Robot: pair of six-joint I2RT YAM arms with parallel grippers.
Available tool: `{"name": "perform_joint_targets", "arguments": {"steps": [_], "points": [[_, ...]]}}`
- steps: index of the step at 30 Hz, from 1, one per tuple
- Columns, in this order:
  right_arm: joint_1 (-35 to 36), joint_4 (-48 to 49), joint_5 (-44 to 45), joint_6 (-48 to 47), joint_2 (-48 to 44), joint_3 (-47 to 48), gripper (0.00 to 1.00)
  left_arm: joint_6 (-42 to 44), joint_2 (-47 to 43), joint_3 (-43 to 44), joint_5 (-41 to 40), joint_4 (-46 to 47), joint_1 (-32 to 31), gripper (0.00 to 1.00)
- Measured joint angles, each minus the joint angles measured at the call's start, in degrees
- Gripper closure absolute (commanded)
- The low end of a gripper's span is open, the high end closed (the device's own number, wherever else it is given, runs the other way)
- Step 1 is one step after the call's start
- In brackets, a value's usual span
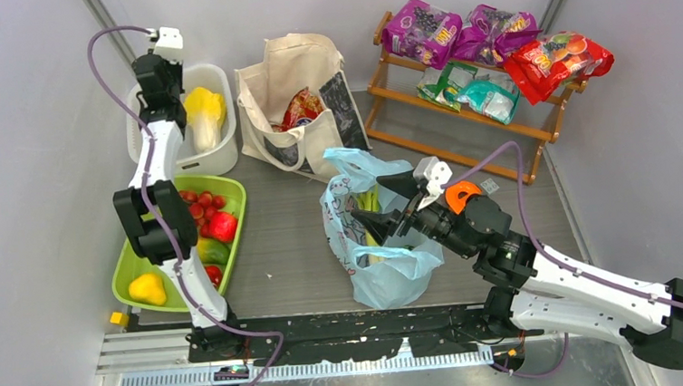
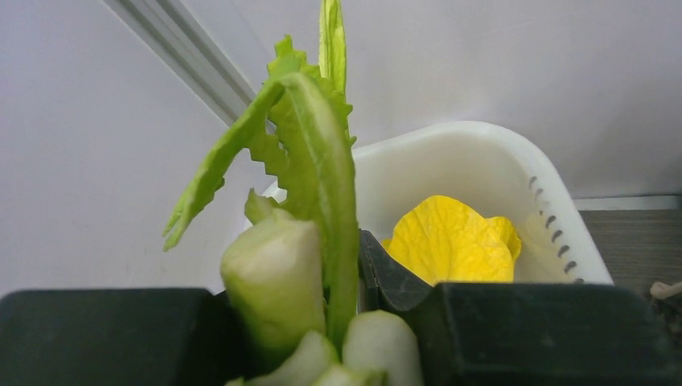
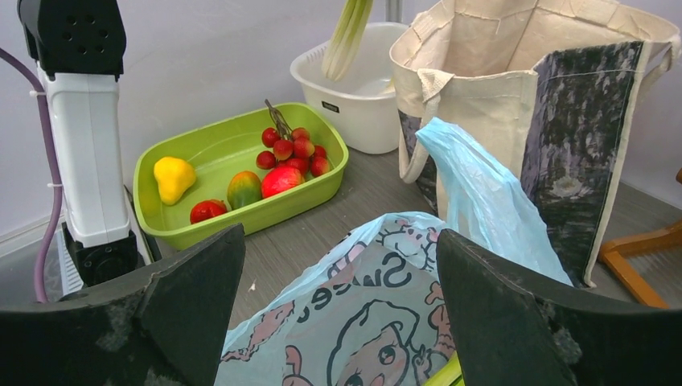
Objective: Untie the knot of the grocery bags and take out the mixed food
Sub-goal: Place the fake vegetable in the bin.
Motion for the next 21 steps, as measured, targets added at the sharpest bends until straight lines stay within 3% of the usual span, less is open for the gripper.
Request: {"name": "perform_joint_targets", "arguments": {"steps": [1,2,4,6,21], "points": [[0.00,-0.04,-0.07,0.02,0.33,0.00,0.04,-0.46,0.59,0.59,0.07,-0.04,0.46,0.44],[0.00,-0.15,-0.17,0.04,0.70,0.02,0.04,-0.85,1.09,1.05,0.20,-0.04,0.90,0.30],[0.00,-0.39,-0.33,0.07,1.05,0.13,0.05,-1.60,1.81,1.60,0.57,-0.33,1.51,0.13],[0.00,-0.48,-0.35,0.09,1.18,0.15,0.05,-3.10,2.14,1.73,1.05,-0.76,1.97,0.02],[-0.02,-2.75,1.68,0.28,-0.81,0.57,0.04,-12.31,1.99,3.91,5.95,-4.81,2.27,0.00]]}}
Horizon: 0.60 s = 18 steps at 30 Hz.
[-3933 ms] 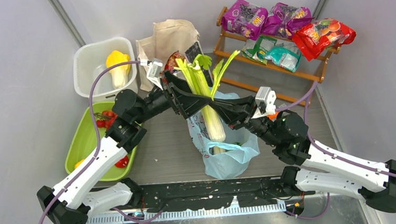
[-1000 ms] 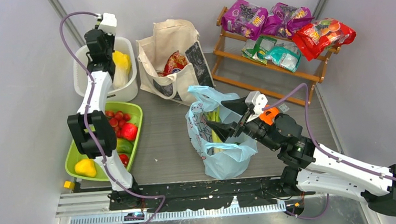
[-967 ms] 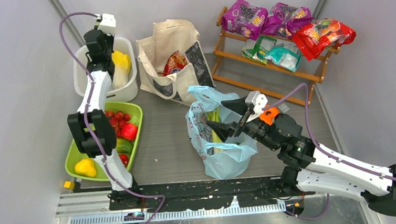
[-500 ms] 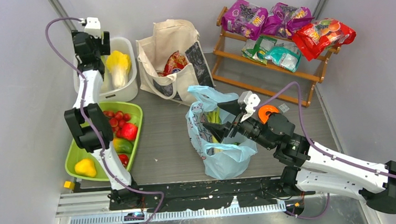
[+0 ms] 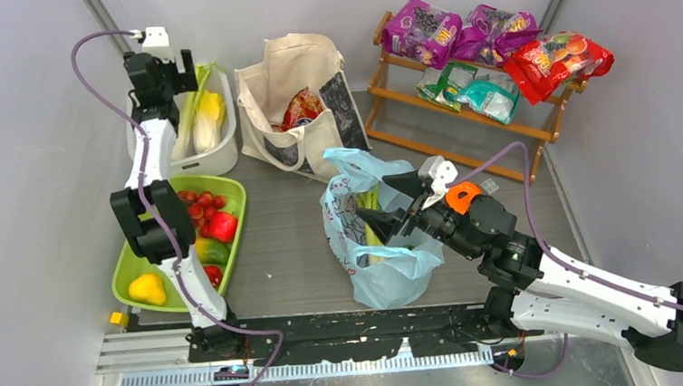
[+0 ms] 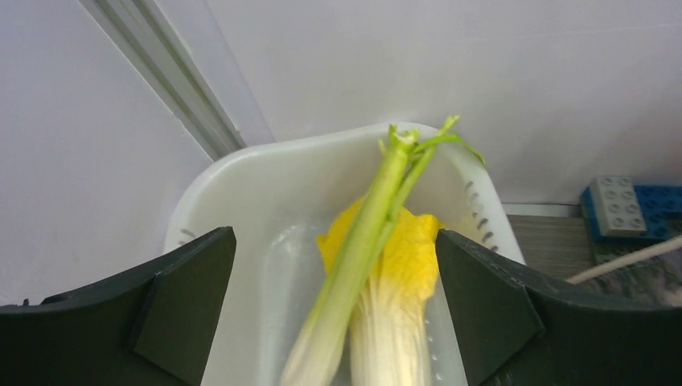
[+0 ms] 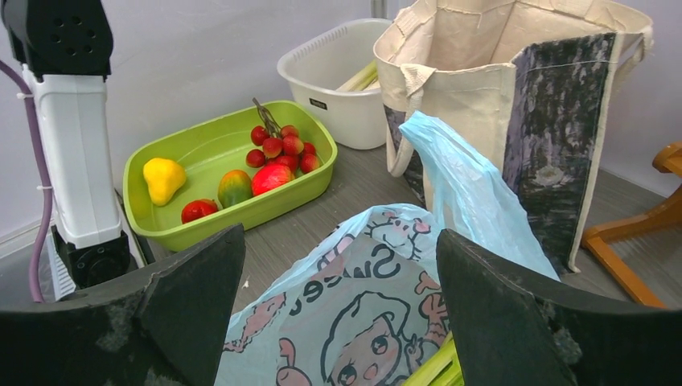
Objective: Untie the knot of the grocery bags and take out the mixed food
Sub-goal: Place the fake vegetable in the bin, then pick up the fake vegetable from the takeout bag.
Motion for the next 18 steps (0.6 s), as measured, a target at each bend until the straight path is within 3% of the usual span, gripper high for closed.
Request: {"name": "perform_joint_targets", "arguments": {"steps": [6,11,18], "points": [[0.00,-2.89,3.19,0.26,-1.90,0.68,0.05,-4.48,-7.19,-6.69,3.78,-1.11,-1.16,0.00],[0.00,-8.11,7.67,1.79,-1.95,3.15,0.01,-7.96,-16.00,-14.88,5.70,-1.36,-6.51,0.01],[0.00,-19.02,11.19,5.38,-2.05,7.37,0.21,-14.40,-32.02,-32.52,7.13,-0.04,-17.90,0.00]]}}
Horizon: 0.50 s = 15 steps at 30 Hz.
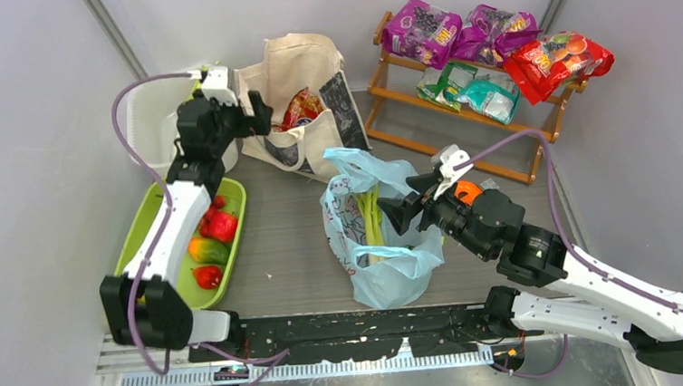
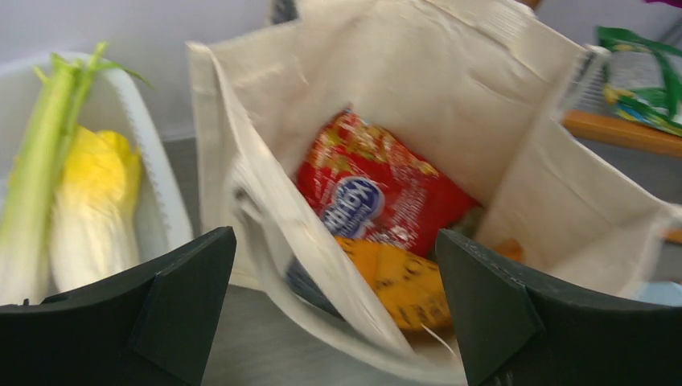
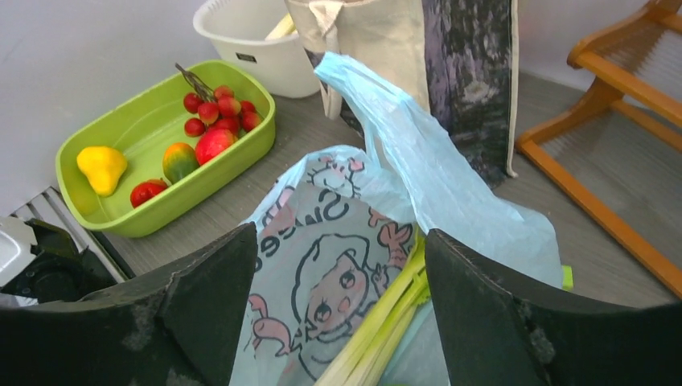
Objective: Untie the knot of the grocery bags and take out the mixed food
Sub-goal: Pick up the fake vegetable from the takeout bag.
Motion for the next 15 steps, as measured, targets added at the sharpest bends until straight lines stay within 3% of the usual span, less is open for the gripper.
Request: {"name": "perform_joint_targets", "arguments": {"steps": [6,15], "points": [[0.00,-7.98,-0.37,3.26,0.68,1.86,0.31,-4.39,-16.28,-13.29,-0.94,-0.48,-4.66,0.01],[0.09,-13.38,-2.86,9.75,4.85,0.83,0.36,-4.92,-35.32,-19.93,-0.26,-8.55,-14.69,0.04]]}}
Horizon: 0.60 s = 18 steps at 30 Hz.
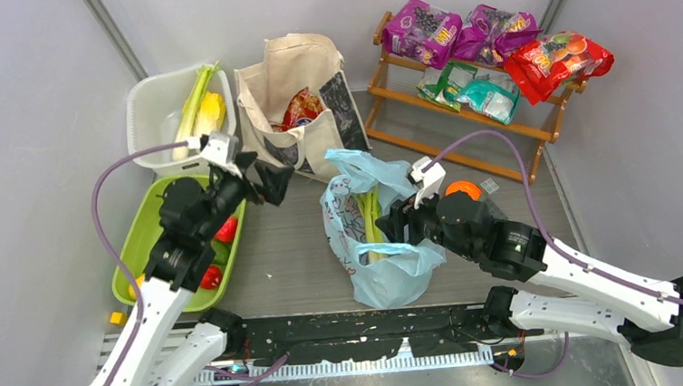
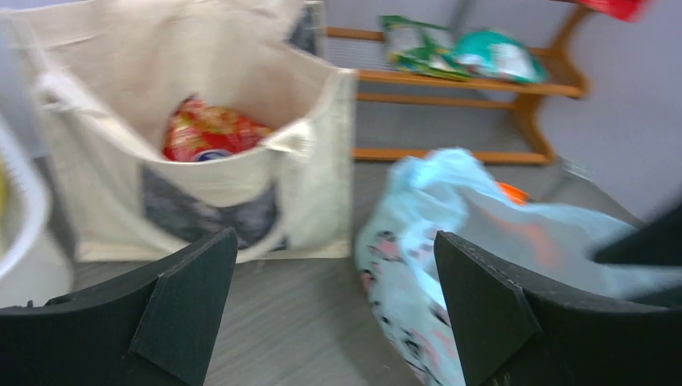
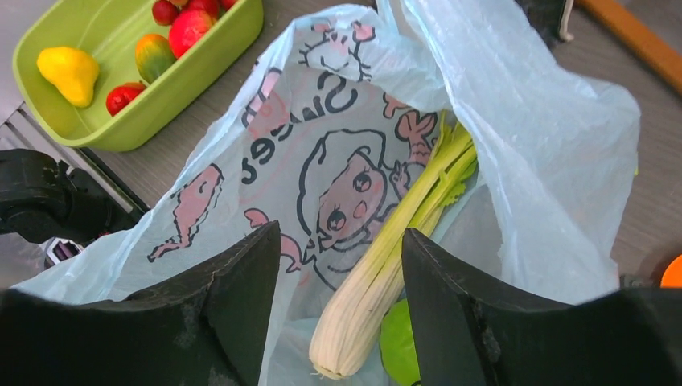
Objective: Untie the knot of the grocery bags and take out the mixed food
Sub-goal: Pick up the fake vegetable from the takeout bag.
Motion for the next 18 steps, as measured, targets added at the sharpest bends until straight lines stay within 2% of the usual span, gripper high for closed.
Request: {"name": "perform_joint_targets", "arguments": {"steps": [5,8,13,18], "points": [[0.09,-1.88,0.39,3.06,2.36,-0.52,0.36,-0.85,-8.92,-3.76,7.74,-1.05,-9.03,0.03],[0.09,-2.95,1.42,4.46,4.33,-0.52,0.36,-2.56,-10.21,-4.68,12.04,0.42,-15.61,0.01],[0.09,-3.87,2.38,6.71,5.99,-0.66,0.35,-3.10,-3.85,-4.63,15.63,4.90,-28.00,0.00],[0.09,-3.82,2.78,9.14,5.70,-1.77,0.34,-2.54,4.87,-4.09,18.91,5.84,-33.66,0.01]]}}
